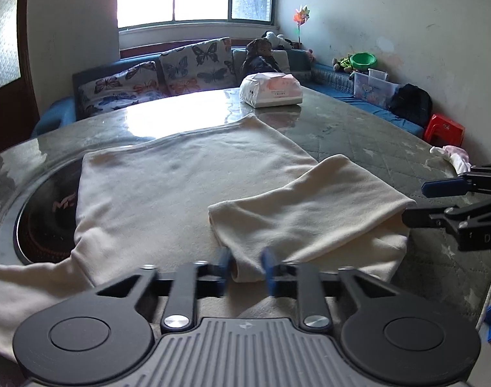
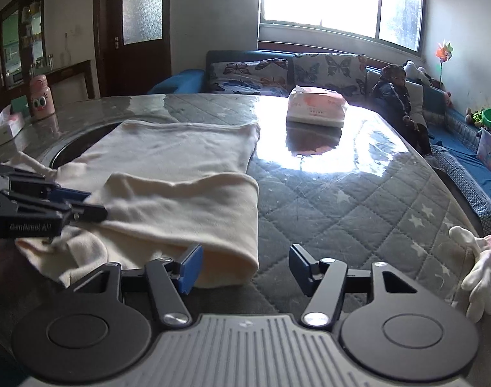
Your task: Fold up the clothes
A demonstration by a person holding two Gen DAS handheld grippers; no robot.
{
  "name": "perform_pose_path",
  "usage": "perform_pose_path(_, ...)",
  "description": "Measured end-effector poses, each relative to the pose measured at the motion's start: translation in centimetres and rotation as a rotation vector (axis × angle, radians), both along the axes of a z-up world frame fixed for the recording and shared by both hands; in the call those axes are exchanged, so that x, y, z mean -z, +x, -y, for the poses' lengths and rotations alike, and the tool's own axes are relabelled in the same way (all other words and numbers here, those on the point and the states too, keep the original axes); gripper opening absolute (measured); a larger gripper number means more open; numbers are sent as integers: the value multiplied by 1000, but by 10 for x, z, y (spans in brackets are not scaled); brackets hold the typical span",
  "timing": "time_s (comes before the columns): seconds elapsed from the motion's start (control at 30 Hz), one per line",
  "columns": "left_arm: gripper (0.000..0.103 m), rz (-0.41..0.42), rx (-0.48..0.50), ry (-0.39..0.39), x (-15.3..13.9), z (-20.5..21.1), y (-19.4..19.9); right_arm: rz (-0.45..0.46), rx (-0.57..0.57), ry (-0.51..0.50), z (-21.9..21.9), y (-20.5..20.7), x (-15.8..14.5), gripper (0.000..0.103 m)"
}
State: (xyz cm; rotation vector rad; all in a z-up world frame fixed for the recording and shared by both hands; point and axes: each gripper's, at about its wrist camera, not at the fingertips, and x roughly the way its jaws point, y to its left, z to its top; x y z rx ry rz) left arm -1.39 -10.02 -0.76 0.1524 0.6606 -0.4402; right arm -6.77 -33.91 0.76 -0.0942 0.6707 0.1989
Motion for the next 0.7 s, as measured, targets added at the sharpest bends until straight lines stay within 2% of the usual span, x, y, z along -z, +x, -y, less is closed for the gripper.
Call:
perform_pose_path(0.07, 7, 20, 1, 5, -6, 2, 0, 4, -6, 4, -3, 0, 1, 64)
perform_pose_path(0.2, 6, 90, 23, -2, -32, 7, 2, 20, -16, 22, -7, -2, 1, 71)
perform_pose_path(0.47, 5, 216, 76, -14, -86, 21, 9, 27, -14, 52, -14, 0, 6, 74)
perform_pose_path(0.7, 5, 285, 112, -7, -112, 31, 6, 27, 3, 23, -18, 5, 13, 74)
